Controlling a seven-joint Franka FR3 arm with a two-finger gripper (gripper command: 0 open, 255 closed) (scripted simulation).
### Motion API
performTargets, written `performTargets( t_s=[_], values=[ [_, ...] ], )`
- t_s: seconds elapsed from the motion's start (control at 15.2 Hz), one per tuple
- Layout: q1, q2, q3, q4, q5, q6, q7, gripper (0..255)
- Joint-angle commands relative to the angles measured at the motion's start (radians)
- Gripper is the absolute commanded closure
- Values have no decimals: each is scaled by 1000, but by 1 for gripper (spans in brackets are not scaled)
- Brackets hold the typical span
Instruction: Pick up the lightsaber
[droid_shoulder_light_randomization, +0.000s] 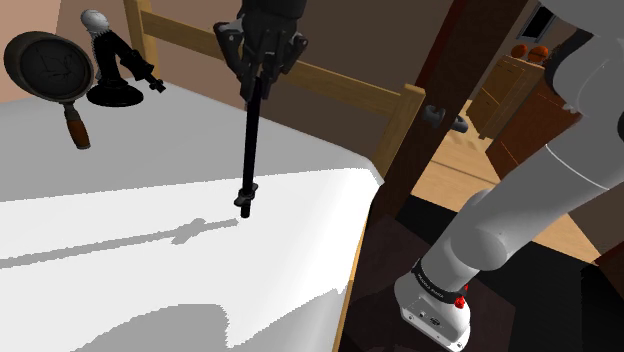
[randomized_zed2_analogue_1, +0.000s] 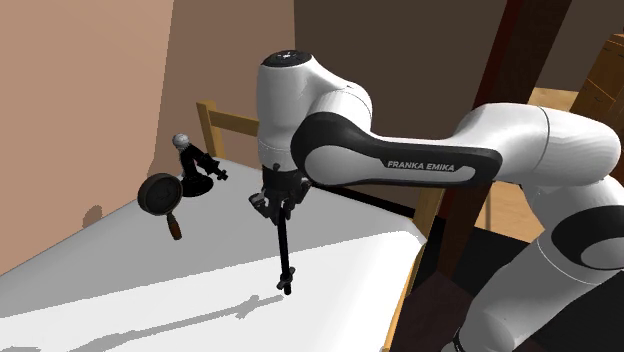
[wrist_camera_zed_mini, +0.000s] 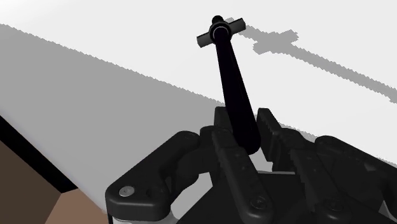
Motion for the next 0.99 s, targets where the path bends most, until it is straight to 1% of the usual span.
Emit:
performTargets(
  t_s=[0.0, 0.46, 0.79, 0.92],
  values=[
    [-1, 13, 5, 36, -8, -26, 4, 255],
    [0, 78, 31, 191, -52, -134, 24, 255],
    [12, 143, 61, 323, -102, -221, 47, 255],
    [13, 145, 61, 327, -104, -224, 48, 255]
  ],
)
